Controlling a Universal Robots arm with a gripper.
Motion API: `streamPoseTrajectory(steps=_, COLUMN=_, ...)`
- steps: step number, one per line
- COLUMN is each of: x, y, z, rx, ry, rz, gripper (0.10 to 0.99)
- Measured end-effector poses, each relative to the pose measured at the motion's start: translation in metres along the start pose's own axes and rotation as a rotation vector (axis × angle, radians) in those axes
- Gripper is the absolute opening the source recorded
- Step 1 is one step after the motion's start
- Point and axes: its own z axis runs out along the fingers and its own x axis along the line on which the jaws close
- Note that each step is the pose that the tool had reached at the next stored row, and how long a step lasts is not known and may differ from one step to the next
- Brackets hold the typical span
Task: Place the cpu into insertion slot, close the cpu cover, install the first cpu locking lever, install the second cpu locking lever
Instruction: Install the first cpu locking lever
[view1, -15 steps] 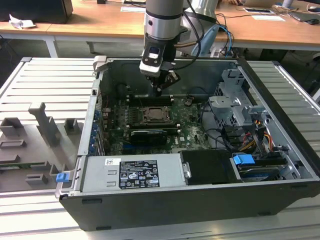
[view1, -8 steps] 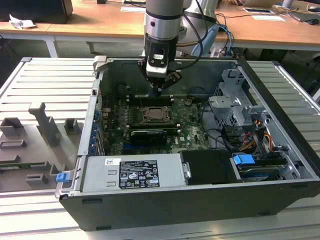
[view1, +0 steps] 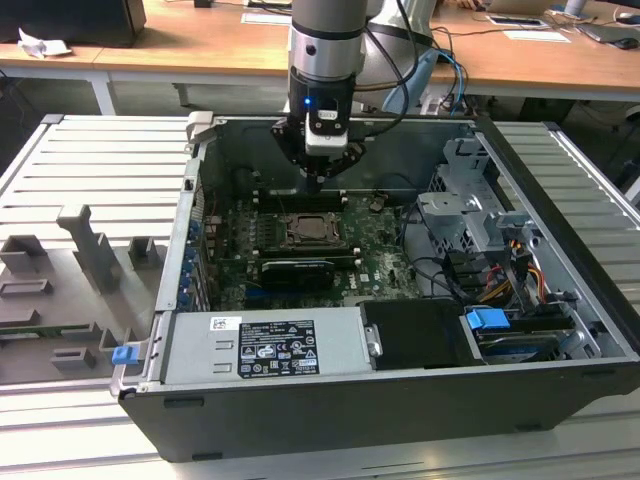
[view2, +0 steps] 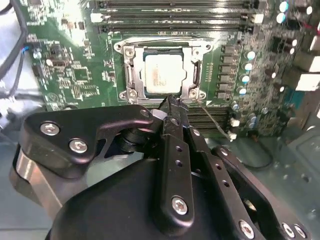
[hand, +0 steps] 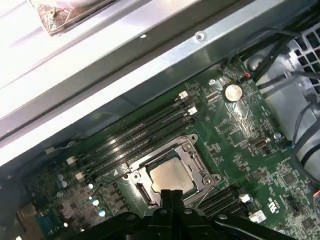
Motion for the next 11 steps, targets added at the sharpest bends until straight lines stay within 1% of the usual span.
streamPoseTrajectory(steps=1, x=0.0, y=0.0, z=0.0003, rx=0.0, ry=0.0003, rz=-0.031, gripper=0.106)
streamPoseTrajectory(steps=2, x=0.0, y=0.0, z=0.0007, rx=0.001, ry=0.0006, rz=-0.081, gripper=0.106)
streamPoseTrajectory(steps=3, x=0.0, y=0.0, z=0.0008, rx=0.001, ry=0.0007, rz=-0.11, gripper=0.106)
streamPoseTrajectory(steps=7, x=0.0, y=0.0, z=0.0012, rx=0.002, ry=0.0013, rz=-0.185, gripper=0.106)
streamPoseTrajectory(steps=8, x=0.0, y=0.0, z=0.0014, rx=0.003, ry=0.0017, rz=-0.227, gripper=0.106)
streamPoseTrajectory(steps=11, x=0.0, y=0.0, z=0.0015, rx=0.003, ry=0.0017, rz=-0.286, gripper=0.106)
